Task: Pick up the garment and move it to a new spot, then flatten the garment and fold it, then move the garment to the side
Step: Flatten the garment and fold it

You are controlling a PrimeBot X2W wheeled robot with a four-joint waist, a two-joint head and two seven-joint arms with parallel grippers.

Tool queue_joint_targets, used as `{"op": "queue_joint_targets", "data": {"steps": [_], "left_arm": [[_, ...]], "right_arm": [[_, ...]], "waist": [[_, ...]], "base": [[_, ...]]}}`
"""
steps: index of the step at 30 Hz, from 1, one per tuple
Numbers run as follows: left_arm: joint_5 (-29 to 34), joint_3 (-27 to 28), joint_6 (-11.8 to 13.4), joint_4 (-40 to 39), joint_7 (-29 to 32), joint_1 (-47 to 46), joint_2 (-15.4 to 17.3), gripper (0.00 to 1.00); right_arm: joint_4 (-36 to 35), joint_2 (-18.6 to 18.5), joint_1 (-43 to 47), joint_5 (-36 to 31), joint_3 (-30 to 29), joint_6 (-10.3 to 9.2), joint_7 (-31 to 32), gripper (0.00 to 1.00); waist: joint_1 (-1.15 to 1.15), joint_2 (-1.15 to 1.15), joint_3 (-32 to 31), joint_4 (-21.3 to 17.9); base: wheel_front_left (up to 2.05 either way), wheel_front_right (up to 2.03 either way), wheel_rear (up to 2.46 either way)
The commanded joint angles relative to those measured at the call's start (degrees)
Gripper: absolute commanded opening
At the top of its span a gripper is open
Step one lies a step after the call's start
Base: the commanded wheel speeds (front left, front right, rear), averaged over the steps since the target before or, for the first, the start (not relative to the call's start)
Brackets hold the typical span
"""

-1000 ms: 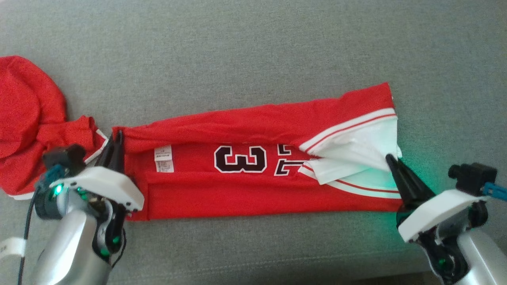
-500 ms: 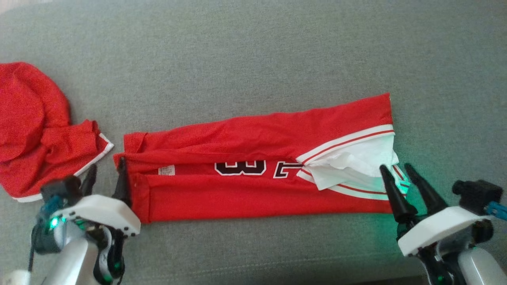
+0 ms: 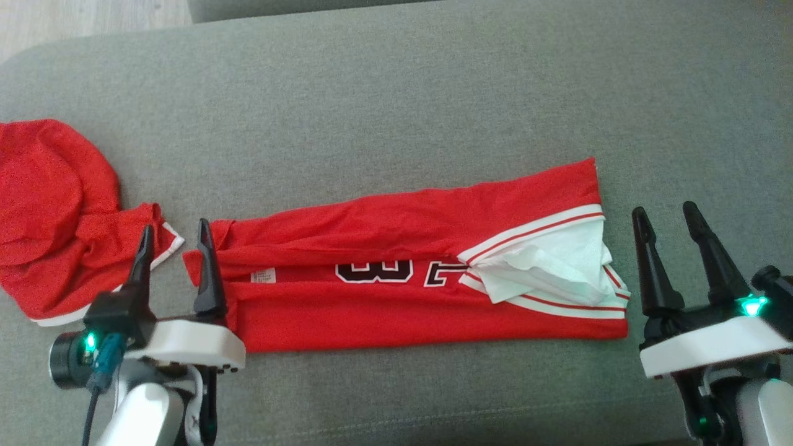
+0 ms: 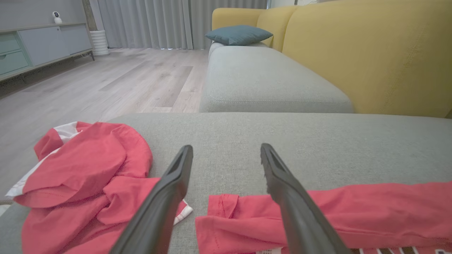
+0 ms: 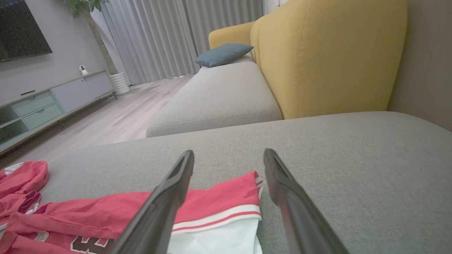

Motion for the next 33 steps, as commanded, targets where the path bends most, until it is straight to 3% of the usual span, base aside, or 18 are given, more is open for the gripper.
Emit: {"op": "queue_joint_targets", "data": {"steps": [1,10,33], "left_arm": [[0.67,1.85,0.57,-2.55,-0.36,-0.88,1.24,1.00],[1.51,-0.48,1.23,-7.06,1.95,1.13,1.22,1.00],[1.01,-1.19,1.44,-6.66,2.13,0.01,1.21,1.00]], "right_arm": [[-2.43,-0.27,-0.20,-0.62,0.85,0.20,0.48,1.00],[-3.04,0.68,1.10,-1.83,0.62,0.20,2.13,1.00],[-1.90,-0.09,0.21,-1.46,1.54,0.20,4.48,1.00]], "waist": [[0.00,0.00,-0.30,0.02],[0.00,0.00,-1.20,-0.44],[0.00,0.00,-0.16,0.12]], "base": [[0.00,0.00,0.00],[0.00,0.00,0.00],[0.00,0.00,0.00]]}}
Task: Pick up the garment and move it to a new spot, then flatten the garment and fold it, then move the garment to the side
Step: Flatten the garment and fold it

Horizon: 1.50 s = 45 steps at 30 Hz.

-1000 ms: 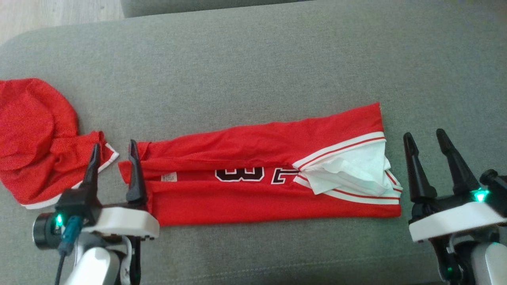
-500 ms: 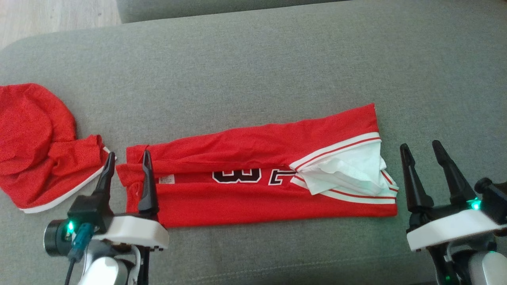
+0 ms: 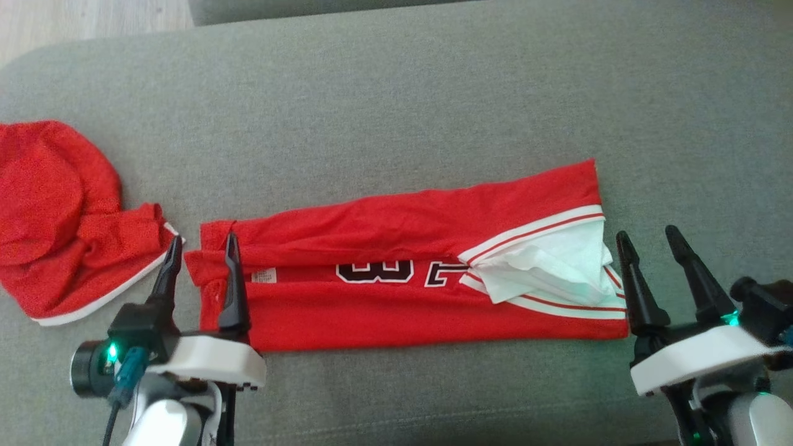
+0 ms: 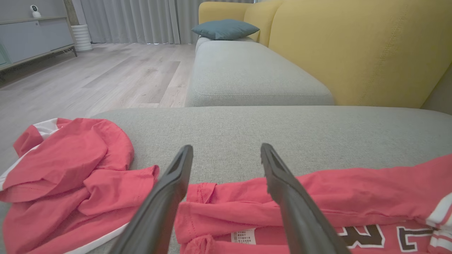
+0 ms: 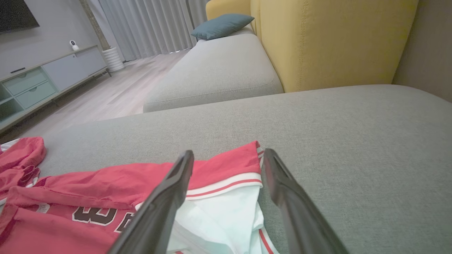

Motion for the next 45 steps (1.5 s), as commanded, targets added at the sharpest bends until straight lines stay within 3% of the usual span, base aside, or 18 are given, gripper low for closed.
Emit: {"op": "queue_joint_targets", "data": {"steps": [1,7,15,23,25,32,45], "left_arm": [[0.16,1.95,0.35,-1.86,-0.02,-3.07,0.95,1.00],[0.88,1.22,0.23,-1.90,-0.42,-5.37,0.46,1.00],[1.50,-0.20,-0.51,-0.86,-1.16,-8.88,-0.88,1.00],[1.53,-0.85,-1.14,0.73,-1.87,-10.83,-1.72,1.00],[1.52,-0.87,-1.14,1.03,-2.02,-10.94,-1.81,1.00],[1.28,-0.59,-0.96,1.64,-2.40,-10.59,-1.78,1.00],[1.05,-0.35,-0.16,1.75,-2.67,-9.39,-1.65,1.00]], "right_arm": [[-1.79,-1.20,-2.27,0.05,1.42,0.20,-0.01,1.00],[1.62,-2.67,-4.54,0.47,1.99,0.20,1.04,1.00],[13.07,-5.26,-9.52,1.07,3.03,0.20,3.50,1.00],[20.74,-5.05,-12.40,5.15,6.78,0.20,11.36,1.00],[21.13,-5.09,-12.57,6.73,7.47,0.20,13.37,0.00],[18.92,-6.86,-12.27,8.56,5.87,0.20,15.28,0.00],[14.26,-14.54,-10.91,5.43,-5.86,0.20,17.18,0.00]], "waist": [[0.00,0.00,0.80,0.36],[0.00,0.00,3.90,1.42],[0.00,0.00,7.74,2.87],[0.00,0.00,9.07,3.59],[0.00,0.00,8.95,3.58],[0.00,0.00,7.50,2.98],[0.00,0.00,5.05,0.97]], "base": [[0.00,0.00,0.00],[0.00,0.00,0.00],[0.00,0.00,0.00],[0.00,0.00,0.00],[0.00,0.00,0.00],[0.00,0.00,0.00],[0.00,0.00,0.00]]}}
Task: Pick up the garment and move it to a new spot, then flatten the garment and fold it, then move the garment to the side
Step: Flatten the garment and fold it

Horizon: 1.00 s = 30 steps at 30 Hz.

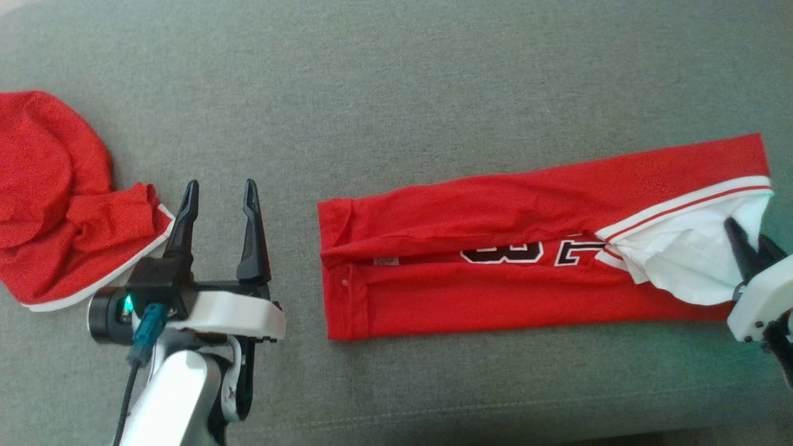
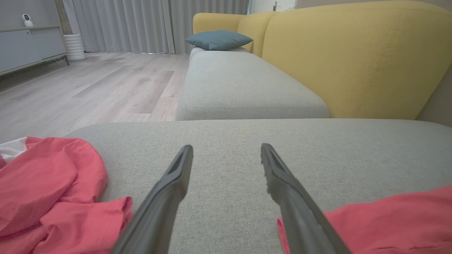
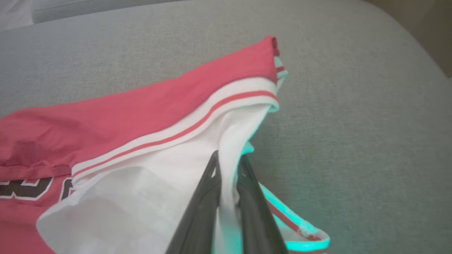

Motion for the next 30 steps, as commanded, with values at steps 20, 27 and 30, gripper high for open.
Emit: {"op": "queue_joint_targets", "data": {"steps": [20,27,30], "left_arm": [[-0.70,0.06,0.12,-1.75,0.94,1.27,1.21,1.00],[-0.63,-1.83,-0.46,-0.75,1.08,0.72,0.08,1.00],[-0.66,-2.09,-0.50,-0.38,1.01,0.56,-0.05,1.00]], "right_arm": [[-14.07,13.44,-7.55,4.08,25.48,0.20,4.92,0.00],[-3.37,17.22,-9.23,6.98,34.16,0.20,-2.08,0.00],[0.93,17.38,-10.10,8.66,35.66,0.20,-5.28,0.00]], "waist": [[0.00,0.00,-5.46,1.46],[0.00,0.00,-4.97,4.19],[0.00,0.00,-4.80,4.75]], "base": [[0.00,0.00,0.00],[0.00,0.00,0.00],[0.00,0.00,0.00]]}}
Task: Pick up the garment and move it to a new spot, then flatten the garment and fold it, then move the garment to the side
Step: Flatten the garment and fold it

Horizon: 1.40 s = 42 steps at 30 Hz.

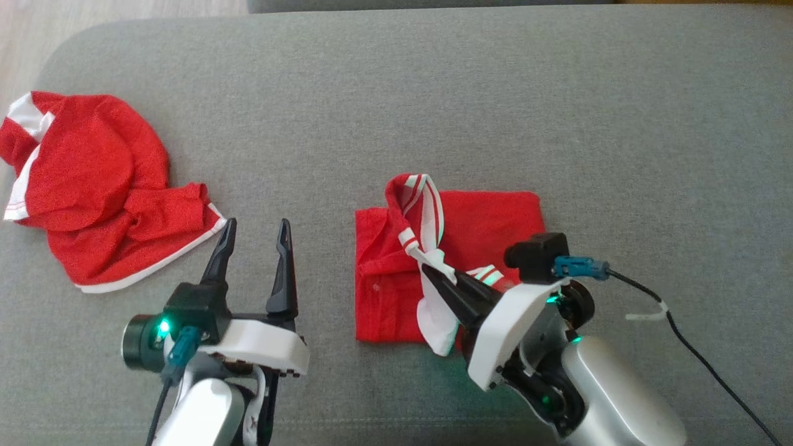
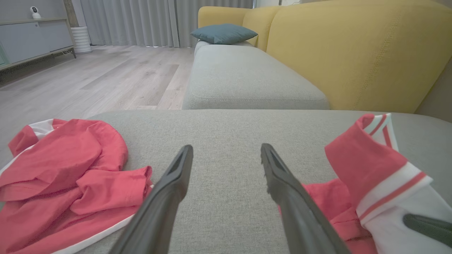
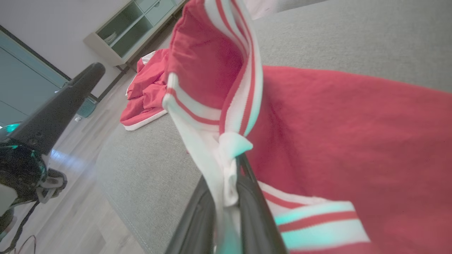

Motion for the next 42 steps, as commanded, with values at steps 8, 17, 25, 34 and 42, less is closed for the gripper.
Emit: {"op": "queue_joint_targets", "data": {"steps": [8,17,25,34,42], "left_arm": [[-0.10,1.59,0.06,-0.74,-0.37,-3.32,0.50,1.00],[-0.06,1.63,0.47,-0.45,-0.52,-3.73,0.66,1.00],[-0.09,2.00,1.13,-0.41,-0.60,-3.59,1.18,1.00],[-0.47,3.23,1.91,-0.81,-0.90,-2.37,2.50,1.00],[-0.89,4.02,2.55,-1.34,-0.83,0.21,4.12,1.00]], "right_arm": [[4.83,1.23,-7.01,4.48,4.13,0.20,-9.33,1.00],[2.46,1.24,-10.43,5.35,4.85,0.20,-17.85,1.00],[-4.08,-1.38,-9.05,-3.00,-4.43,0.20,-23.01,1.00],[-13.15,-6.28,2.58,-11.80,-21.04,0.20,-20.75,1.00],[-19.04,-4.81,12.52,-14.76,-27.51,0.20,-17.30,1.00]], "waist": [[0.00,0.00,1.14,0.35],[0.00,0.00,1.47,-0.45],[0.00,0.00,1.03,-1.63],[0.00,0.00,-0.70,-3.50],[0.00,0.00,-4.16,-4.88]], "base": [[0.00,0.00,0.00],[0.00,0.00,0.00],[0.00,0.00,0.00],[0.00,0.00,0.00],[0.00,0.00,0.00]]}}
